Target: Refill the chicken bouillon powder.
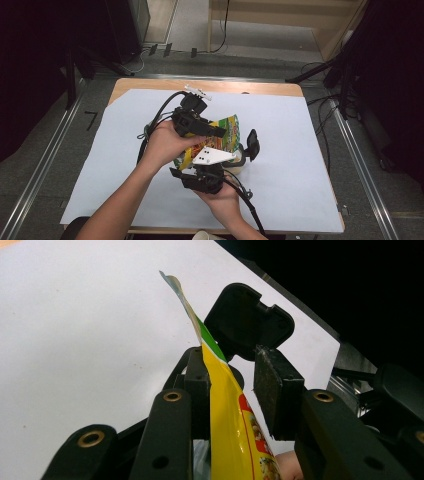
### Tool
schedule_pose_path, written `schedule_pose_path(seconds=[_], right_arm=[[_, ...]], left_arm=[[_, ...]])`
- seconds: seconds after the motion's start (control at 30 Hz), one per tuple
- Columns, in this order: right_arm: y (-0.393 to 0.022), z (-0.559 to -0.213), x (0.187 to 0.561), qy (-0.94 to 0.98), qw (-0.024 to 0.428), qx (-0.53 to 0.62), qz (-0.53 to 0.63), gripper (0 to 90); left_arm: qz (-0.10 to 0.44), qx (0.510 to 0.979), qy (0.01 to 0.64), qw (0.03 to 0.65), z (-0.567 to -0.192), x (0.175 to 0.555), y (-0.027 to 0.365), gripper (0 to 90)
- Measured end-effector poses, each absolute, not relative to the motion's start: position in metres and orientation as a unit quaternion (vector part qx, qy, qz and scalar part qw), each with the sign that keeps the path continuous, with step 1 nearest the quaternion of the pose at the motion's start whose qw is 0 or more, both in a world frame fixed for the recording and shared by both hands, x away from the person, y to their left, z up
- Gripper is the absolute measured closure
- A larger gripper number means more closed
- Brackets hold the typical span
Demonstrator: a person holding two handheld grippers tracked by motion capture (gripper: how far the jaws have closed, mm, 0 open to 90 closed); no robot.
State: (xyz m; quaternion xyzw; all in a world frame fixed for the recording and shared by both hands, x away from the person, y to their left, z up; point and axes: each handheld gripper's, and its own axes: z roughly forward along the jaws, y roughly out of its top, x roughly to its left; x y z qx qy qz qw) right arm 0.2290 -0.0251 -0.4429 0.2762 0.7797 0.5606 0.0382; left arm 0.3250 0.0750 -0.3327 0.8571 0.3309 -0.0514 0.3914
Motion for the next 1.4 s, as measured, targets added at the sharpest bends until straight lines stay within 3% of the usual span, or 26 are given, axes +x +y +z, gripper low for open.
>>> schedule_pose_path(seconds=[1.4], right_arm=[[-0.0244, -0.4429, 0.2281, 0.782, 0.043, 0.272, 0.559, 61.6]], left_arm=[[-0.051, 0.858, 0.329, 0.392, -0.3326, 0.3249, 0.0750, 69.6]])
